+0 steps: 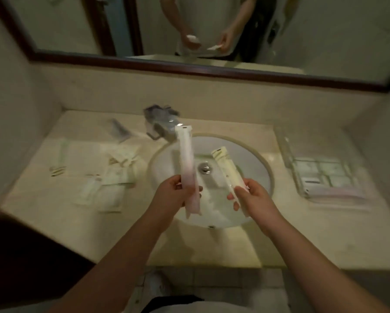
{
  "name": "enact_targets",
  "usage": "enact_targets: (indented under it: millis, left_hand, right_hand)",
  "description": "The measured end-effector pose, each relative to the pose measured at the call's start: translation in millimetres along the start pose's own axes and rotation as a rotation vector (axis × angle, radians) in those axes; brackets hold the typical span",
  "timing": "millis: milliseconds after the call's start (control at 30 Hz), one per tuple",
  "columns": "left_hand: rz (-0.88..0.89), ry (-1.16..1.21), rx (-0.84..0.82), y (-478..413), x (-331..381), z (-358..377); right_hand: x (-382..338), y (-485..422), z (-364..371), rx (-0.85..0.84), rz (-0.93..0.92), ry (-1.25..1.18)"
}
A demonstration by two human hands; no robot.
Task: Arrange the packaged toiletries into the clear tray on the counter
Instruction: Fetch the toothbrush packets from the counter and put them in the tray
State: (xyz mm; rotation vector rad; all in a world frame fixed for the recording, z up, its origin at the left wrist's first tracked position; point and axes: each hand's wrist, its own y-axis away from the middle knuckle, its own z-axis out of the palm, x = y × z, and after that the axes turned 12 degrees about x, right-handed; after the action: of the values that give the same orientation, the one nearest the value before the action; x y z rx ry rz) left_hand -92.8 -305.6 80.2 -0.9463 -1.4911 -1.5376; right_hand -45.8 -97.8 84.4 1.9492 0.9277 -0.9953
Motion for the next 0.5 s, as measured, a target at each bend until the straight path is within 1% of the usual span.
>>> enact_targets:
  millis: [100,200,267,333,400,500]
  left_hand:
    - [-0.055,-0.018,-0.083,27,-14,70]
    - [-0.115,-0.006,-0.122,51,-30,142]
    - [-0.122,-0.002,-0.132,62,-38,179]
    - [-0.119,-0.015,-0.176,74,-44,211]
    - [-0.135,-0.047,-0.206,81,-47,234]
    - [-0.171,-0.085,-0.205,78,-56,265]
  right_hand:
    - [39,14,-65,0.073,0.068,-0.06]
    - [70,21,-127,0.122,0.074,-0.101]
    - [86,22,-159,0.158,0.068,-0.092]
    - [100,23,-188,0.187,0.099,-0.105]
    - [110,24,-210,0.186,0.14,-0.103]
    - [125,15,-231,0.14,0.173,-0.142]
